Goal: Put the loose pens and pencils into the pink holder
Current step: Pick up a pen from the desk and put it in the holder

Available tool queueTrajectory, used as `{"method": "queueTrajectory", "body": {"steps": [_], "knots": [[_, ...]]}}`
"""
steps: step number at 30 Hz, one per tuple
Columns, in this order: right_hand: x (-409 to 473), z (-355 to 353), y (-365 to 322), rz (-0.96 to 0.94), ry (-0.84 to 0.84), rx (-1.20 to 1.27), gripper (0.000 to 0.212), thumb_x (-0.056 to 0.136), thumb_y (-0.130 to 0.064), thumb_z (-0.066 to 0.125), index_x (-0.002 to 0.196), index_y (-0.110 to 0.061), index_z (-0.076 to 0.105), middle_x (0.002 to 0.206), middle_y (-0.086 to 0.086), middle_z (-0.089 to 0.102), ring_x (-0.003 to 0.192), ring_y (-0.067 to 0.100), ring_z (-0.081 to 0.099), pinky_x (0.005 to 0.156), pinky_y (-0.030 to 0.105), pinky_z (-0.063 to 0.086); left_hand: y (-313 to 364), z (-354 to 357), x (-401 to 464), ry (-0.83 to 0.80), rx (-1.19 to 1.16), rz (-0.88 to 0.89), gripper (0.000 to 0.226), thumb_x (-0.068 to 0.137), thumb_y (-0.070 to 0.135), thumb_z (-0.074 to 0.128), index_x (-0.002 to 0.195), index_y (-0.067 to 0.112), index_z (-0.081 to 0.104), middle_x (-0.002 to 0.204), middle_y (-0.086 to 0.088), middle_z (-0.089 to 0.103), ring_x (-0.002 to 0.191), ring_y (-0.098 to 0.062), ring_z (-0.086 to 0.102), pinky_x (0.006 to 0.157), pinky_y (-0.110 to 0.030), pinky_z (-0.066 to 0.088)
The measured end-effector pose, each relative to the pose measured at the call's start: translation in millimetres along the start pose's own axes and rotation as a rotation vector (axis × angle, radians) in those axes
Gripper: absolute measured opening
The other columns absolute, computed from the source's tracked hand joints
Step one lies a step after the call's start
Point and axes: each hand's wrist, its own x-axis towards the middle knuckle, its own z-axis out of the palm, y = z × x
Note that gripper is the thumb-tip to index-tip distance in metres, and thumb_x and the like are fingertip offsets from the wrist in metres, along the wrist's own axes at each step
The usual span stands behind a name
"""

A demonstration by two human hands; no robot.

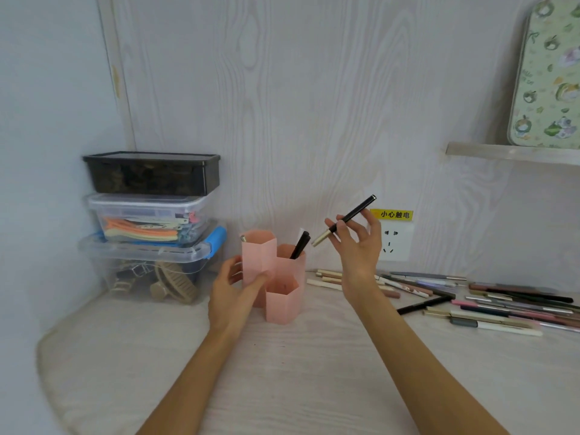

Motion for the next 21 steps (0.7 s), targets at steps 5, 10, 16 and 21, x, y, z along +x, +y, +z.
{"method": "queueTrajectory", "body": {"steps": [5,10,16,21], "knots": [[-8,4,21,-0.009,-0.062,-0.271,0.024,0.080,-0.010,0.071,0.094,-0.026,0.058,0.087,-0.006,0.069,0.073,-0.007,0.066,0.070,0.010,0.048,-3,1,1,0.004,0.009,0.002,0.059,0.072,0.027,0.078,0.125,0.025,0.051,0.113,0.009,0.057,0.106,-0.014,0.055,0.097,-0.041,0.046],[0,-1,18,0.017,-0.017,-0.056,0.020,0.085,-0.007,0.064,0.094,-0.022,0.053,0.088,0.000,0.070,0.088,0.014,0.071,0.090,0.027,0.051,-5,2,3,0.011,0.014,0.007,0.057,0.071,0.028,0.077,0.122,0.028,0.051,0.111,0.010,0.057,0.106,-0.015,0.056,0.097,-0.041,0.046],[-13,-5,38,-0.206,-0.287,-0.709,0.005,0.086,-0.024,0.062,0.090,-0.021,0.061,0.091,-0.011,0.069,0.091,-0.004,0.060,0.071,0.006,0.040,-6,1,2,0.017,0.001,0.022,0.053,0.070,0.027,0.077,0.116,0.034,0.052,0.108,0.011,0.058,0.104,-0.013,0.056,0.095,-0.038,0.046],[-17,-9,44,-0.485,-0.384,-1.035,0.015,0.085,-0.026,0.060,0.095,-0.023,0.071,0.124,-0.006,0.058,0.120,0.010,0.040,0.096,0.023,0.034,-6,1,2,0.015,0.004,0.027,0.053,0.072,0.026,0.076,0.118,0.034,0.051,0.111,0.011,0.058,0.105,-0.012,0.055,0.095,-0.037,0.045]]}}
